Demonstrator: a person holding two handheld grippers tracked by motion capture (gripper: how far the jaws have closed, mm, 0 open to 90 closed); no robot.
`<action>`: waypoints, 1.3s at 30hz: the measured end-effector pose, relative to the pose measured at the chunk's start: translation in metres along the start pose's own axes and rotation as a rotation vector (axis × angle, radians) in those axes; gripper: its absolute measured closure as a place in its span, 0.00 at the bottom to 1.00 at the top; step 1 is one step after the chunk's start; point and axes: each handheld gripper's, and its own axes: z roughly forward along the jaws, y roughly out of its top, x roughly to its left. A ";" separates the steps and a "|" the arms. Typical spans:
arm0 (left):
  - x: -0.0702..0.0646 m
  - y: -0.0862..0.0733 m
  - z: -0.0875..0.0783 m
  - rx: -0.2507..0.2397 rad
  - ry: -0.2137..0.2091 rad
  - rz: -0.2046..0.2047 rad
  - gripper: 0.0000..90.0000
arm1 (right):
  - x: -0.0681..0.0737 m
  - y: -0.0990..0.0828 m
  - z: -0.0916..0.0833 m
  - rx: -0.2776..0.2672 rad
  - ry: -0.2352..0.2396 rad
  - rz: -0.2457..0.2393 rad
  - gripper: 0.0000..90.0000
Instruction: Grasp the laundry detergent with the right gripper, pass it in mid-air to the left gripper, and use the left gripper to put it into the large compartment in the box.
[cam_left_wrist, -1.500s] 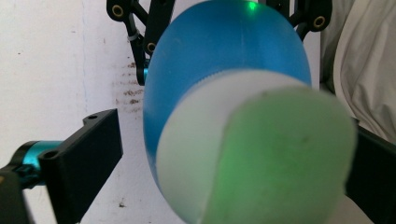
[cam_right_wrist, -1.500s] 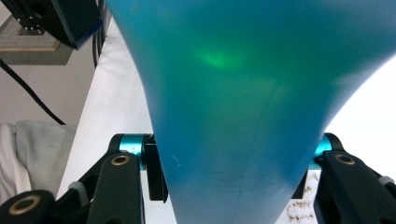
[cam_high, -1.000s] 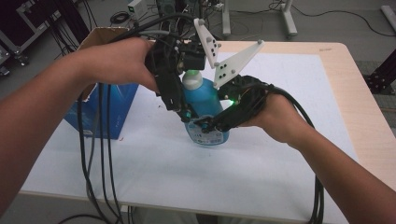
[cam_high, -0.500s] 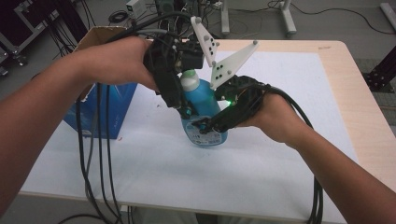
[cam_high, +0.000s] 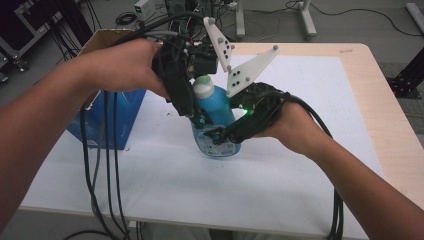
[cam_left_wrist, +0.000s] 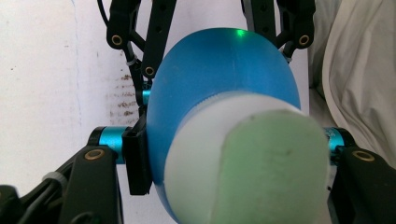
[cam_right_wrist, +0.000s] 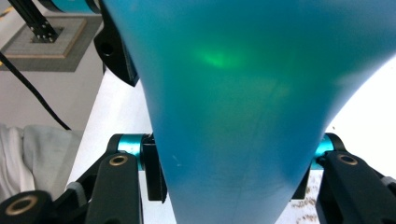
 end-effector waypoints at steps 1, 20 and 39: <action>-0.001 0.002 0.000 0.005 -0.001 0.001 0.42 | 0.000 0.000 0.000 -0.007 0.005 0.000 0.51; -0.003 0.004 -0.039 0.053 0.047 -0.037 0.42 | -0.002 -0.020 -0.042 0.085 -0.085 0.134 0.14; 0.009 -0.010 -0.100 0.082 0.120 -0.194 0.42 | -0.011 -0.035 -0.097 0.321 -0.056 0.150 0.01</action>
